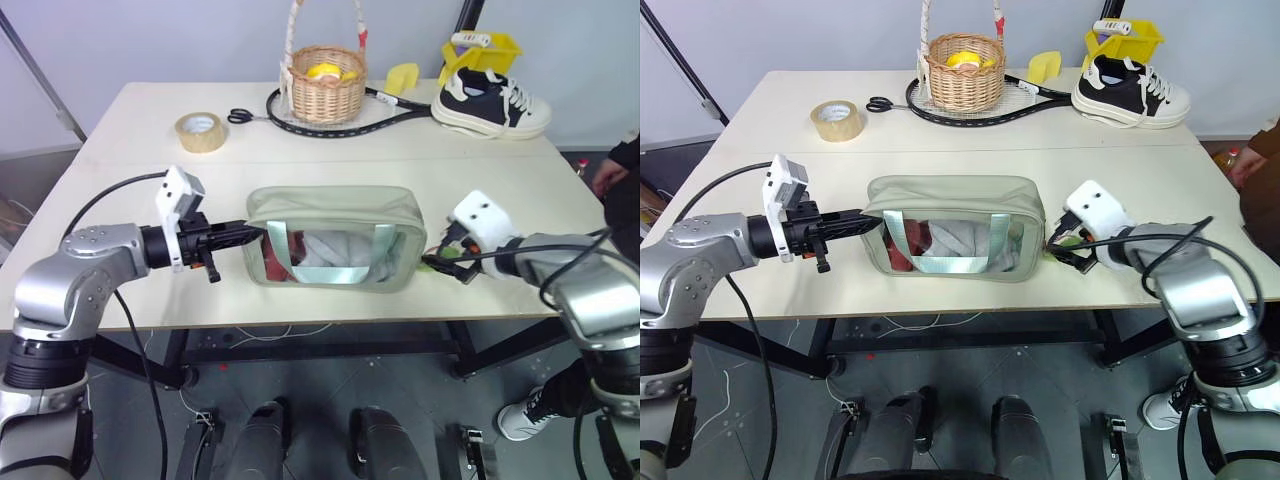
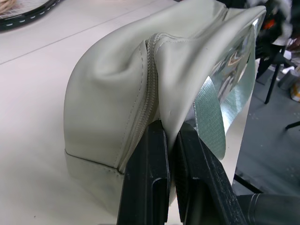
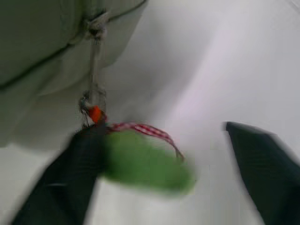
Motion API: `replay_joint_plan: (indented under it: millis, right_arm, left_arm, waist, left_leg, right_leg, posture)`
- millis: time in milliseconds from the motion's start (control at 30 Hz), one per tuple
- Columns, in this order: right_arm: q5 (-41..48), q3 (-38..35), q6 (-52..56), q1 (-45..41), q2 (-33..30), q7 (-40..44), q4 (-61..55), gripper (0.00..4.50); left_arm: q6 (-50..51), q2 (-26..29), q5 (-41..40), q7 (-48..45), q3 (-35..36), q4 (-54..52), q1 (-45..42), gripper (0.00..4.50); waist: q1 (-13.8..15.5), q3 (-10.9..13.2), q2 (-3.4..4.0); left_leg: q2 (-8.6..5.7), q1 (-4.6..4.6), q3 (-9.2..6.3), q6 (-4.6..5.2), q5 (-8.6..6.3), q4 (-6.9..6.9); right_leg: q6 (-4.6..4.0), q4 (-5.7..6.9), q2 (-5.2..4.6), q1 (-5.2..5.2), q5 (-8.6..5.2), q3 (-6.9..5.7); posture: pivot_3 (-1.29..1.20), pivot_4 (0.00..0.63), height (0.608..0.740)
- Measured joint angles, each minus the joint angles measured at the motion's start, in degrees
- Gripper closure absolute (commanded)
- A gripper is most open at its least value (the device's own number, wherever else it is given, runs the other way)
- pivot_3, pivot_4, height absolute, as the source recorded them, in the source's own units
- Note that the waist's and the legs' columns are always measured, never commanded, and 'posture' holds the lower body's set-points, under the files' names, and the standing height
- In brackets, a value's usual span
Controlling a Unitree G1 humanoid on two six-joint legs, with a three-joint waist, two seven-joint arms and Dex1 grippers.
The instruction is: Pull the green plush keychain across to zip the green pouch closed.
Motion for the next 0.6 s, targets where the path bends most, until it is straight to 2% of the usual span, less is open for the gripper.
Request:
replay_joint_plan:
  millis: [67,167,233,300,467,600]
  right_arm:
    - [3.50,-4.09,-0.03,0.40,-1.64,3.18,-1.75,0.00]
    - [8.83,-9.75,-0.27,0.56,-3.66,7.62,-3.09,0.00]
    - [11.30,-11.61,-0.33,0.59,-4.68,9.70,-2.65,0.00]
    - [13.65,-13.14,-0.58,0.80,-5.12,11.75,-2.22,0.00]
    - [19.96,-16.31,-2.21,2.19,-6.51,17.41,-2.24,0.00]
    - [21.38,-16.81,-4.96,2.13,-7.83,19.33,-1.61,0.00]
  left_arm:
    - [0.54,0.35,-0.40,-0.76,-0.04,0.22,-0.49,3.45]
    - [1.37,1.22,-1.44,-2.19,0.09,1.17,-1.50,2.00]
    - [1.82,2.26,-3.02,-3.80,1.26,1.37,-1.73,0.87]
    - [2.49,4.94,-4.76,-6.39,2.31,1.28,-2.00,0.03]
    - [0.96,14.40,-5.08,-14.50,6.41,3.05,-1.79,0.03]
    - [0.02,16.14,-5.11,-17.44,7.91,5.54,-1.88,0.03]
  waist:
    - [0.00,0.00,0.00]
    - [-0.05,0.00,-0.01]
    - [-0.11,0.00,-0.01]
    - [-0.25,0.00,-0.01]
    - [-0.23,0.01,0.01]
    - [-0.01,0.01,0.01]
  left_leg:
    - [0.00,0.00,0.00,0.00,0.00,0.00]
    - [0.01,0.02,-0.01,0.00,0.00,0.00]
    - [0.02,0.01,-0.01,0.00,-0.01,-0.01]
    - [0.03,0.01,0.00,-0.01,-0.01,-0.02]
    - [0.03,0.01,0.03,-0.02,-0.03,-0.05]
    - [0.04,-0.05,0.02,-0.10,-0.09,-0.06]
  right_leg:
    - [0.00,-0.01,0.00,0.00,0.00,-0.01]
    - [0.00,-0.02,0.01,0.03,0.00,-0.02]
    - [-0.01,-0.04,0.00,0.01,0.00,-0.02]
    - [-0.01,-0.04,0.00,-0.01,-0.01,-0.02]
    - [-0.06,-0.09,-0.09,-0.04,-0.02,-0.02]
    - [-0.15,-0.34,-0.29,0.03,0.03,-0.11]
  posture:
    - [0.00,0.150,0.724]
    - [0.00,0.150,0.724]
    - [0.00,0.150,0.724]
    - [0.00,0.150,0.724]
    - [0.00,0.150,0.724]
    - [0.00,0.150,0.724]
